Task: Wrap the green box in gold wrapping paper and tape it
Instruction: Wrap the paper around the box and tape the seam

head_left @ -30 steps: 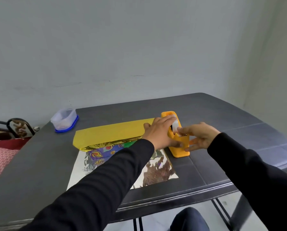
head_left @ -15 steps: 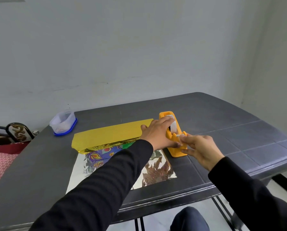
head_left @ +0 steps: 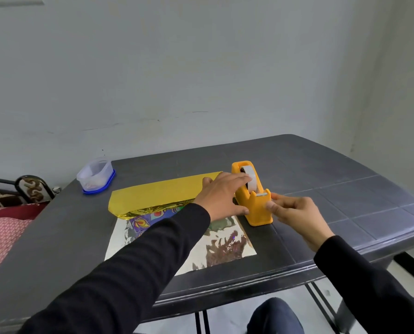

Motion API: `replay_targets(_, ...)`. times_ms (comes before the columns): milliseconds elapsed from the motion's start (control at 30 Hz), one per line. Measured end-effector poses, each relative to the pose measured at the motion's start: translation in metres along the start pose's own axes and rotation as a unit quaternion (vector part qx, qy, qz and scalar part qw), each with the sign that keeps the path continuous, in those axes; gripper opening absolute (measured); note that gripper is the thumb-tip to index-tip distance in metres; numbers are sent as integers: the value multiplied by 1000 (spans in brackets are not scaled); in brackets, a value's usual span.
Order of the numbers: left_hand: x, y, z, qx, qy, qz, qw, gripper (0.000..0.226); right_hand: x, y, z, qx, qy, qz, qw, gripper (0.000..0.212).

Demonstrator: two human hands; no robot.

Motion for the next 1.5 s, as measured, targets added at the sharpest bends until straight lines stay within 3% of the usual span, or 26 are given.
replay_targets(167, 42, 19, 28, 2, -16, -15, 1000, 46, 21, -12, 18, -44, 95, 3, 995, 8)
replay_targets(333, 103, 24, 87, 114, 40, 77, 990, 24, 43, -49, 39, -107, 114, 93, 983, 29)
replay_targets(500, 152, 20, 124, 147, 108, 198, 963, 35, 59, -78, 53, -31, 190, 65, 979, 43)
replay_targets(633, 175, 10, 134, 126, 119, 244, 954, 42, 69, -114, 50, 29, 186, 182, 965, 65)
replay_targets(733, 182, 4, 139, 162, 129, 224, 952, 32, 74, -137, 44, 145, 190, 255, 937, 90)
replay_targets(900, 185, 1, 141, 177, 128, 189, 957, 13, 78, -170, 31, 268, 240, 288, 887, 116)
replay_targets(1133, 185, 2, 147, 158, 136, 156, 966, 12, 75, -183, 31, 341, 274, 323, 839, 131)
replay_targets(1233, 185, 8, 155, 181, 153, 115, 965, 14, 69, -181, 33, 391, 352, 280, 803, 128)
replay_targets(1300, 185, 12, 157, 189, 165, 100, 963, 13, 61, -178, 38, 377, 391, 236, 806, 117)
replay_targets(1400, 185, 19, 153, 179, 163, 87, 966, 12, 48, -175, 54, 319, 388, 212, 838, 111)
replay_targets(1500, 184, 25, 139, 163, 144, 35, 975, 48, 39, -176, 74, 281, 374, 209, 859, 107)
Point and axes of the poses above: each hand's wrist, its own x-axis away from the middle knuckle, its own y-axis out of the back of the hand, z = x × y, the point moved 3 cm from there along -x, towards the middle knuckle, and after that the axes turned 6 degrees about -x, right-handed, at the moved point
